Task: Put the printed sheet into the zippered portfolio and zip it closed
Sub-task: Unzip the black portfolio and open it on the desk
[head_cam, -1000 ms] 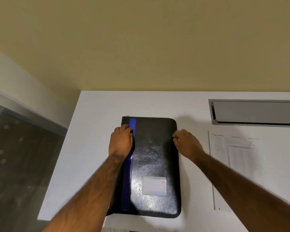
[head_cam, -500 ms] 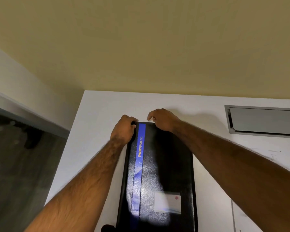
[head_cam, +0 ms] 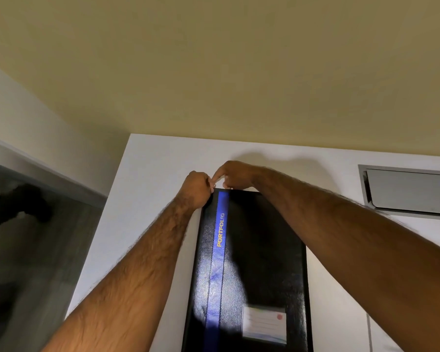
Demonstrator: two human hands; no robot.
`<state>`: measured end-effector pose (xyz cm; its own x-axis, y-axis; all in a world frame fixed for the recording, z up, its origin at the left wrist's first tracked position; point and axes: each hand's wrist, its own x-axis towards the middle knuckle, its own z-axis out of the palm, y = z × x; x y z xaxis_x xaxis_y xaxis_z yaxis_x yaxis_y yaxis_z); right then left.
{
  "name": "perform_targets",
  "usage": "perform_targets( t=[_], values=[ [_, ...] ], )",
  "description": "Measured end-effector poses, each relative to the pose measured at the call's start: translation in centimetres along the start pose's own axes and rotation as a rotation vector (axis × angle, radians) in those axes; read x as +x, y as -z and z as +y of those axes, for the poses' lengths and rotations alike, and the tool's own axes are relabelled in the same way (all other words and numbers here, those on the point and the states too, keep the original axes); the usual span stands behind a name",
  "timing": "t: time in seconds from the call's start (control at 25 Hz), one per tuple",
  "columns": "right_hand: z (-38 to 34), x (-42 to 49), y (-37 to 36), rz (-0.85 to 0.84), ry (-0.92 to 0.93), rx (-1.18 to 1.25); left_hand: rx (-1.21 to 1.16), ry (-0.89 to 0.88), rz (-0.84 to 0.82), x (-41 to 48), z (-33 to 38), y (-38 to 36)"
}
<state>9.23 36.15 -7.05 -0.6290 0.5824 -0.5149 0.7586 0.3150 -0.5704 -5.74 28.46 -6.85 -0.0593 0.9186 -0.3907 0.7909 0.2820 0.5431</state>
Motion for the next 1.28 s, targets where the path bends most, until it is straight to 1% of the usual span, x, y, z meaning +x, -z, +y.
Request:
perform_targets(
  t=[0.12,0.2,0.32,0.44,0.6,0.8,0.88,1.08,1.16,1.28],
  values=[
    [0.0,0.1,0.2,-0.014,0.021,0.031,0.088,0.0,-0.049,0.2,0.4,0.5],
    [-0.2,0.0,0.2,-0.012,0.031,0.055,0.094,-0.002,-0.04,0.3,0.5,0.7],
    [-0.4,0.1,0.2,0.019,0.075,0.056,0.012,0.005,-0.008,0.3,0.3,0.7],
    [-0.9,0.2,0.1,0.034,0.107,0.013,-0.072,0.031,-0.024,0.1,0.1,0.8],
    [-1.5,0.2,0.4,0.013,0.078,0.01,-0.118,0.071,-0.034,0.0,0.0,0.9],
    [-2.0,0.3,0.7,-0.017,-0.079,0.248,-0.113,0.057,-0.054,0.0,0.3,1.1],
    [-2.2,0.4,0.7,-0.049,-0.152,0.307,-0.115,0.054,-0.055,-0.1,0.5,1.2],
    [-2.0,1.2,1.1,-0.159,-0.439,0.443,-0.141,0.055,-0.065,-0.3,0.9,1.5],
    [-2.2,1.4,1.2,-0.181,-0.517,0.426,-0.136,0.045,-0.07,-0.3,1.0,1.5],
    [-2.6,1.7,1.3,-0.221,-0.554,0.326,-0.113,0.027,-0.072,-0.4,1.2,1.5]
  ],
)
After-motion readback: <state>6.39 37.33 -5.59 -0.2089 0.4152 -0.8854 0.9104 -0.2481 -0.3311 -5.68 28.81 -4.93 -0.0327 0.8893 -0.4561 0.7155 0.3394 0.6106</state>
